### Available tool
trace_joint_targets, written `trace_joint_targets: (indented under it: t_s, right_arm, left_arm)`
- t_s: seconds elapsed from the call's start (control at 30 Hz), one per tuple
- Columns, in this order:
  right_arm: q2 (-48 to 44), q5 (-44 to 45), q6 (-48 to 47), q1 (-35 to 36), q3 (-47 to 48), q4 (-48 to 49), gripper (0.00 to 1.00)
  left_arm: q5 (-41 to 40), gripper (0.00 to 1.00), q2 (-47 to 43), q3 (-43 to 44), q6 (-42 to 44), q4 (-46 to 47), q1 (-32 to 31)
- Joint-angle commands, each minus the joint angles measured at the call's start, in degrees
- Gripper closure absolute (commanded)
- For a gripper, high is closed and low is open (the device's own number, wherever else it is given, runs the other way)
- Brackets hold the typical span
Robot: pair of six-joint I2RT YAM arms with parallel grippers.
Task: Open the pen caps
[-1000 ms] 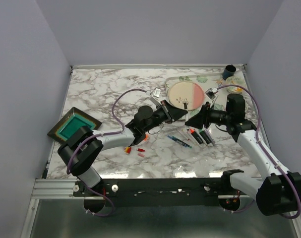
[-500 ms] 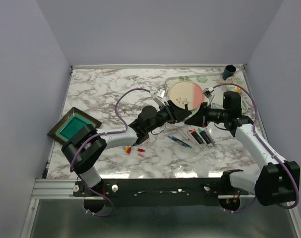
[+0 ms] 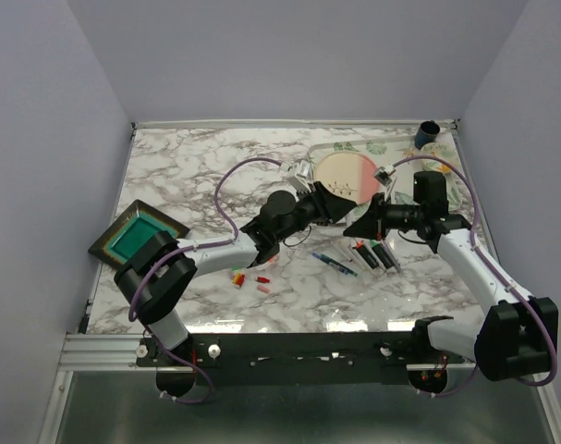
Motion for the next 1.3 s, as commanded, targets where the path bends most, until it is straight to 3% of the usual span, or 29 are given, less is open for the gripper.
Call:
trace_joint_targets:
  t_s: [0.0, 0.2, 0.27, 0.47, 0.57, 0.7, 0.87, 0.93, 1.03, 1.27]
  right_arm:
    - [0.8, -2.1, -1.7, 0.6, 2.2, -2.1, 0.99]
    - [0.7, -1.7, -1.8, 0.6, 2.3, -2.2, 0.99]
    - [0.7, -1.8, -1.9, 0.7, 2.5, -2.3, 1.0]
    - [2.0, -4.8, -8.3, 0.7, 3.6, -6.1, 0.99]
    - [4.0, -7.0, -13.8, 0.9, 4.6, -11.1, 0.99]
    - [6.0, -5.3, -16.8, 3.4, 6.1, -14.3, 0.99]
    - [7.3, -3.1, -18.6, 7.1, 6.8, -15.7, 1.0]
    - [7.4, -2.3, -19.0, 7.2, 7.2, -15.8, 1.0]
    - [6.9, 3.7, -22.6, 7.2, 7.9, -17.1, 1.0]
    - [8.5, 29.5, -32.6, 6.7, 9.0, -22.8, 0.99]
  left_arm:
    - [-1.6, 0.58, -1.9, 2.7, 3.2, -2.4, 0.7]
    - [1.2, 0.79, -0.8, 3.1, 2.7, -1.6, 0.8]
    - [1.8, 1.0, -0.5, 3.1, 2.6, -0.9, 0.7]
    - [3.0, 1.0, -1.4, 3.9, 3.9, -1.8, 3.3]
    - [2.7, 1.0, -4.1, 4.7, 3.9, -3.7, 10.5]
    - [-3.8, 1.0, -8.5, 9.4, 9.2, -13.4, 17.9]
    - [-10.3, 1.0, -13.3, 9.8, 10.0, -16.2, 23.6]
    - [-9.4, 1.0, -14.4, 8.8, 10.1, -16.5, 24.2]
    - [-7.3, 1.0, -17.3, 5.1, 10.3, -18.7, 24.4]
    - [-4.3, 1.0, -28.0, -9.0, 12.6, -27.9, 24.4]
